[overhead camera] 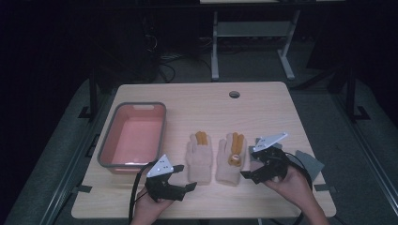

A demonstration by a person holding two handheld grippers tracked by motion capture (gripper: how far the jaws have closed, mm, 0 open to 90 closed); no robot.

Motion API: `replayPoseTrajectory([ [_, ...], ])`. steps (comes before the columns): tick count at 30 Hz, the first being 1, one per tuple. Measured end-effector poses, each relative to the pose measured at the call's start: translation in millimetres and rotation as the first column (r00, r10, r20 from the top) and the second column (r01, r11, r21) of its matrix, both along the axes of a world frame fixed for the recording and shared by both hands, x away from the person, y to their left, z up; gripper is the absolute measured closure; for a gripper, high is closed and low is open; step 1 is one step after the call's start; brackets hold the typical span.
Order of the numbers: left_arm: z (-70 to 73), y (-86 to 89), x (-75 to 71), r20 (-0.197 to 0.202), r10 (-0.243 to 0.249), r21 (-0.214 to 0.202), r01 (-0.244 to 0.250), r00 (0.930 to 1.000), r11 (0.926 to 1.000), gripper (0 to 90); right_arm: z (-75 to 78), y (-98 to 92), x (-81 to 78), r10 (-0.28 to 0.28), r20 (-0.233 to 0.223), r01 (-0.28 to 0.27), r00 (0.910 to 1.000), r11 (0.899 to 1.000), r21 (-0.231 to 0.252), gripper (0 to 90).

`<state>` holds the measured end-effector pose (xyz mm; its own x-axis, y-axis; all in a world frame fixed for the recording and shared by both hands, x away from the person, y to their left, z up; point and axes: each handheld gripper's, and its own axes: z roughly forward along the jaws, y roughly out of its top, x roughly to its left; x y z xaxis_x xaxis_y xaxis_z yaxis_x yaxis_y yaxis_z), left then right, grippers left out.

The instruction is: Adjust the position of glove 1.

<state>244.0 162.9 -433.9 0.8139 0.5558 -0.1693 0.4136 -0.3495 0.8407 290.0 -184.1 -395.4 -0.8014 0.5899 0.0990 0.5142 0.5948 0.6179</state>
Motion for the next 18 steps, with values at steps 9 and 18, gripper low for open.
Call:
replayPoseTrajectory([
  [9,-0.5,-1.1,0.2,-0.004,-0.002,-0.001,0.002,1.0000,1.0000,20.5,8.8,13.3,14.1,0.032,0.003,-0.032,0.9995,0.999,-0.022,20.4],
  [18,0.0,-2.1,-1.3,0.002,-0.003,-0.003,0.003,1.0000,1.0000,20.5,10.1,24.4,26.0,0.045,0.016,-0.044,0.9989,0.998,-0.046,23.3],
])
